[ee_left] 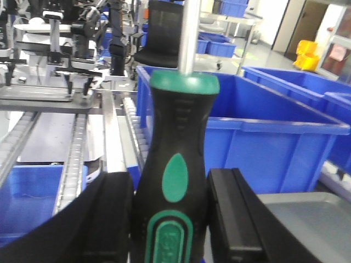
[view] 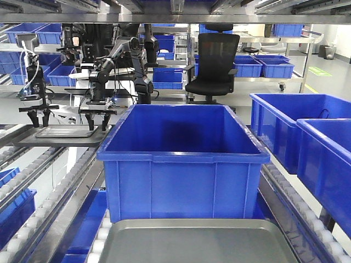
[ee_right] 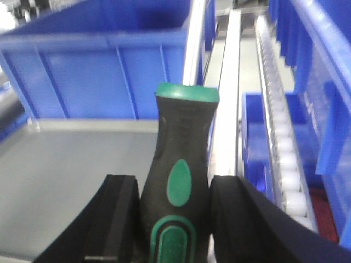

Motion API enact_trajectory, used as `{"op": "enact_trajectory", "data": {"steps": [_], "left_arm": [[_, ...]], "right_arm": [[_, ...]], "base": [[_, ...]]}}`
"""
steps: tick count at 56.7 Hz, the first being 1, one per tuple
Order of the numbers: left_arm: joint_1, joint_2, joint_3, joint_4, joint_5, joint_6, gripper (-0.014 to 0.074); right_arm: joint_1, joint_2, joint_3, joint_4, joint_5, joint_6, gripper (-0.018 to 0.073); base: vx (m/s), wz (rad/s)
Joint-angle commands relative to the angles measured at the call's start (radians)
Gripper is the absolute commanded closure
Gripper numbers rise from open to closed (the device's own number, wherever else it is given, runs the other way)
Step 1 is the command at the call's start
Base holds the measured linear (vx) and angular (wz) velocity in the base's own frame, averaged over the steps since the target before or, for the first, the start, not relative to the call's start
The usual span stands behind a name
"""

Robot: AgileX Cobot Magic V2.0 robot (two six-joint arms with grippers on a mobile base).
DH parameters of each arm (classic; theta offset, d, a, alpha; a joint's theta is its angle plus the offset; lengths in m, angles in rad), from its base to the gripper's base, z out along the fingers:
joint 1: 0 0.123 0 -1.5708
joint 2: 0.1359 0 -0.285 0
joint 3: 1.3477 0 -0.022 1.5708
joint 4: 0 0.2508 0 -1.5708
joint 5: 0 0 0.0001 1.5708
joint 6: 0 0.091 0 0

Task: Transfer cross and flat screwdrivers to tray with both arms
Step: 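Lower both held screwdrivers down onto the grey metal tray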

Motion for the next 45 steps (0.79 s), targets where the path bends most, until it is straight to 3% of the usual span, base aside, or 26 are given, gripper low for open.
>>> {"op": "enact_trajectory", "data": {"steps": [1, 17, 23, 28, 35, 40, 45], "left_arm": [[-0.005, 0.004, -0.029, -0.021, -0.079, -0.002, 0.0593], [-0.005, 0.076, -0.029, -0.053, 0.081, 0.019, 0.0593], [-0.005, 0.155, -0.029, -0.224, 0.098, 0.163, 0.0593], [-0.005, 0.241, -0.029, -0.447, 0.081, 0.310, 0.0593], [-0.014, 0.369, -0.029, -0.666, 0.079, 0.424, 0.0593], [-0.063, 0.475, -0.029, -0.767, 0.052, 0.471, 0.0593], [-0.161, 0.573, -0.029, -0.848, -0.022, 0.486, 0.0593]], "right_arm": [[-0.001, 0.042, -0.030, 0.031, -0.076, -0.054, 0.0567], [-0.001, 0.120, -0.030, 0.068, -0.068, -0.099, 0.0567], [-0.001, 0.169, -0.030, 0.158, -0.080, -0.154, 0.0567], [-0.001, 0.225, -0.031, 0.257, -0.094, -0.215, 0.0567], [-0.001, 0.318, -0.034, 0.398, -0.094, -0.309, 0.0567], [-0.001, 0.381, -0.034, 0.495, -0.101, -0.351, 0.0567], [0.000, 0.448, -0.034, 0.641, -0.103, -0.411, 0.0567]], "base": [[0.00, 0.00], [0.00, 0.00], [0.00, 0.00], [0.00, 0.00], [0.00, 0.00], [0.00, 0.00], [0.00, 0.00]]}}
